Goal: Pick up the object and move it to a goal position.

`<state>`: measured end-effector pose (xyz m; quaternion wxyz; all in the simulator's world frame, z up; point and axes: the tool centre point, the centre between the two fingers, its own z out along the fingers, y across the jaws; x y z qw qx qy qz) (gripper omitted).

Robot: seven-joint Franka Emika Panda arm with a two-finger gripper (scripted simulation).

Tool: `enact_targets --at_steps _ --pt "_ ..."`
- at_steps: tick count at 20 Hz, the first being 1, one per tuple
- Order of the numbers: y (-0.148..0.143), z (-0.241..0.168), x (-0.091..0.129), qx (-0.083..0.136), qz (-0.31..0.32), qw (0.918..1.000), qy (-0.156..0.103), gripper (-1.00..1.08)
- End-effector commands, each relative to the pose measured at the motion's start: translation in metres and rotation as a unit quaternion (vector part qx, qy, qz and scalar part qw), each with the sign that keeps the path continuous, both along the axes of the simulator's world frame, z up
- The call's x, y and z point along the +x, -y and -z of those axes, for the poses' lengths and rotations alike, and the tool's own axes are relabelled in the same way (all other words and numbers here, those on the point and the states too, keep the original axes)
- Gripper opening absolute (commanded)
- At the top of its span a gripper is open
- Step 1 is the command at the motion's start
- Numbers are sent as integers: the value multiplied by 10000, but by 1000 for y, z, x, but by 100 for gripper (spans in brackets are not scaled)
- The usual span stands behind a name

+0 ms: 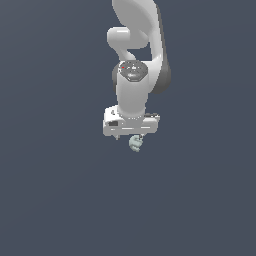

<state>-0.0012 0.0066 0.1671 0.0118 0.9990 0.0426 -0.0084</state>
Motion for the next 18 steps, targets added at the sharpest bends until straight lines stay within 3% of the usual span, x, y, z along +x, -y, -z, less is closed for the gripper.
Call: enact_targets --at_steps 1,10,18 --pt "-2 3 -2 6 85 10000 3 100" --pt "-12 24 -15 42 741 9972 35 100" --pt "-24 52 -35 80 1668 9859 73 100"
